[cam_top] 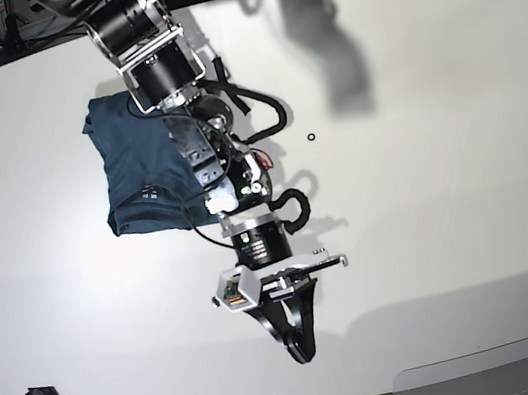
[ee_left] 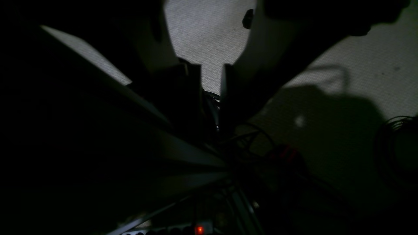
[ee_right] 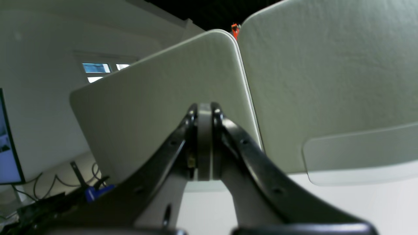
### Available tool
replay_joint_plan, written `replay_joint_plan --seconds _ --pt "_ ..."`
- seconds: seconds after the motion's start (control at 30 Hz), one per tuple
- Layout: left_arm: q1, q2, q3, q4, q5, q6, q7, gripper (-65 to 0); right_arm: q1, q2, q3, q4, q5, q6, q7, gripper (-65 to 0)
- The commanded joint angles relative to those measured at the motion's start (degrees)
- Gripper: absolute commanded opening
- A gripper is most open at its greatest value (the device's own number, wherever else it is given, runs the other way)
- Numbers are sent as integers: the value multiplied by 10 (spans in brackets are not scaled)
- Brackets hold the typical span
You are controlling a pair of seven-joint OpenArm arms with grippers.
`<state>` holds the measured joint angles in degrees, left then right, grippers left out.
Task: Fold the T-shirt properly
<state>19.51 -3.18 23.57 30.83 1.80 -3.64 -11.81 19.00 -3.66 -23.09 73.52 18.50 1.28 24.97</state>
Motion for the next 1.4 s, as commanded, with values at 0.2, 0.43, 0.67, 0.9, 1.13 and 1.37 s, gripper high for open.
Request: replay_joint_plan --seconds 0.2,0.43,0.67,0.9,1.13,1.37 --pt "5 3 1 3 3 -6 -7 -569 -11 -2 2 10 0 50 -85 -650" --pt "5 3 1 3 3 -6 -7 -569 -11 -2 10 10 67 51 -83 -650" --pt "5 3 1 3 3 -6 -7 -569 -11 -5 9 10 75 51 -68 -650" --pt "5 3 1 3 3 -6 -7 -569 -11 -5 9 10 75 51 -68 -650" --pt "5 3 1 3 3 -6 -7 -569 -11 -5 10 10 75 51 -68 -650" --pt "5 3 1 3 3 -6 -7 -569 -11 -5 10 10 75 51 -68 -650"
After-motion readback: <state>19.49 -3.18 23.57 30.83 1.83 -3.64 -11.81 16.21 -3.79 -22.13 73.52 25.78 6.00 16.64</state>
